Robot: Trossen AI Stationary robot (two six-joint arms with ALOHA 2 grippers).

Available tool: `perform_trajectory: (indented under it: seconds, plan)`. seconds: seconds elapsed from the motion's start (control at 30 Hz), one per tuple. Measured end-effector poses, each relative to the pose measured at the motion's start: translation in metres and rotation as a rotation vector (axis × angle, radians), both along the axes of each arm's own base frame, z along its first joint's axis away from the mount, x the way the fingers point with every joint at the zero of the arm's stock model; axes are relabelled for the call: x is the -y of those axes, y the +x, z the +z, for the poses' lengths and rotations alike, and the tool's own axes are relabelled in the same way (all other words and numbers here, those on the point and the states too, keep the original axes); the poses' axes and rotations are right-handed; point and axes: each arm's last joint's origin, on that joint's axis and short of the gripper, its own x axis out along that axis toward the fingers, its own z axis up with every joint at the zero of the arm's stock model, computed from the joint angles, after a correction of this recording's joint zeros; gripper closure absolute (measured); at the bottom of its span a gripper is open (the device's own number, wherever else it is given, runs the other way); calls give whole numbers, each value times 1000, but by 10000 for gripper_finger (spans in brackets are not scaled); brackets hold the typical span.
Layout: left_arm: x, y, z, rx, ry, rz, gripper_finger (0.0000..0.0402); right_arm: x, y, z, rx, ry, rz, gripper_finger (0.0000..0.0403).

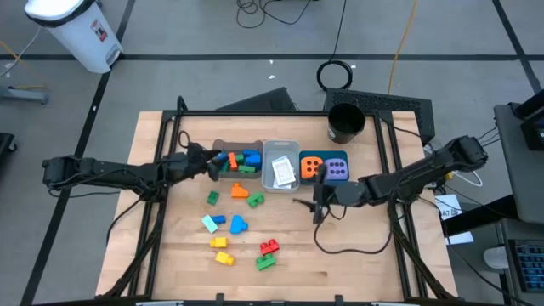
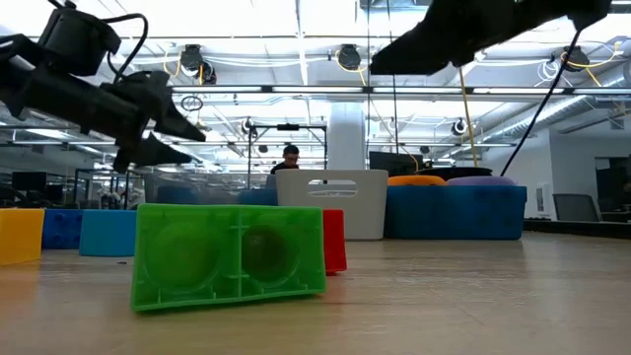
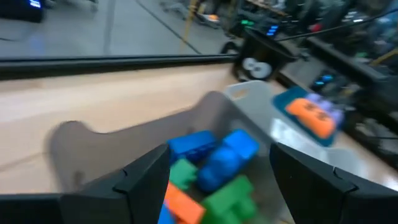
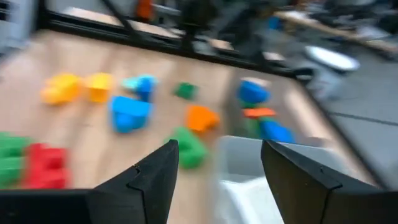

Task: Pick & Place Toys
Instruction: Put the red game piece into the black bin

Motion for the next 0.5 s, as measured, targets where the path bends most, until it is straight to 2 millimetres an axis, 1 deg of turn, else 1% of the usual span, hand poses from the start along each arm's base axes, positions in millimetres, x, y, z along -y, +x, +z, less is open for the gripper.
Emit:
perform_trajectory:
  seconds: [0.13,0.23,0.33,0.5]
  plan:
    - [2,1,2,42,-45,-59,119,-21,16,-20,13,73,185,179]
    - [3,2,2,66,-86,-87,119,-41,32,-36,6,68,259,179]
    - [3,2,2,78,-116,-106,119,-57,51,-43,-54,64,278,179]
    - [4,3,2,79,-123,-119,119,-74,82,-56,-215,138,356,171]
